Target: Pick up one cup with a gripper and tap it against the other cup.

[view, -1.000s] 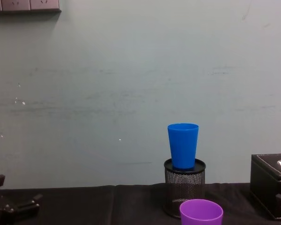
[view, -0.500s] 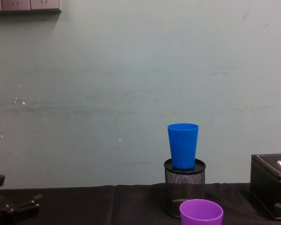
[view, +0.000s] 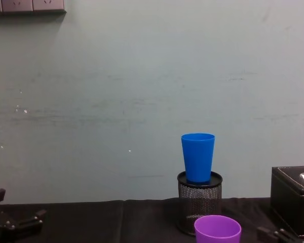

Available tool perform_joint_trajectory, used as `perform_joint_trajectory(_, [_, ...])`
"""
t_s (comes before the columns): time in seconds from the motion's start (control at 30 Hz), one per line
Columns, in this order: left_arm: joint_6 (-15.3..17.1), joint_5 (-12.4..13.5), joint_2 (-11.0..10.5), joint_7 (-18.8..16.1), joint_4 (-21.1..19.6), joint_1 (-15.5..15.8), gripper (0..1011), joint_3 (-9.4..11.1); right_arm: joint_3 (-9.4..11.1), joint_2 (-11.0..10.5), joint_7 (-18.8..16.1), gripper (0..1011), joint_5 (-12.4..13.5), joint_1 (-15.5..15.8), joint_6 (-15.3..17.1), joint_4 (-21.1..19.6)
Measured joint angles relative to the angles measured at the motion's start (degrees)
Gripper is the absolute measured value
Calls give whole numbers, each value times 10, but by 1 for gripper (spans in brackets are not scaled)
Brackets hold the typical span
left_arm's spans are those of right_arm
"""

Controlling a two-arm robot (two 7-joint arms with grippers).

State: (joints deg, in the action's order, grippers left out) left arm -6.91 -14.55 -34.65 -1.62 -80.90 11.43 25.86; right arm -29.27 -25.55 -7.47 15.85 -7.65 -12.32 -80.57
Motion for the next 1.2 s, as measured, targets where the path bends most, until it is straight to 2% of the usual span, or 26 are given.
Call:
perform_joint_trajectory(0.33, [0, 0, 0, 0, 0, 0, 1000, 0, 7, 43, -30, 1002, 11, -31, -10, 49])
perform_joint_trajectory(0.57, [0, 0, 0, 0, 0, 0, 1000, 0, 13, 65, -46, 1002, 17, -46, -10, 74])
perform_joint_trajectory(0.83, [0, 0, 0, 0, 0, 0, 1000, 0, 19, 85, -60, 1002, 19, -56, -10, 95])
perform_joint_trajectory(1.13, [0, 0, 0, 0, 0, 0, 1000, 0, 23, 102, -73, 1002, 10, -66, -13, 117])
perform_joint_trajectory(1.2, [0, 0, 0, 0, 0, 0, 1000, 0, 24, 105, -74, 968, 7, -67, -13, 119])
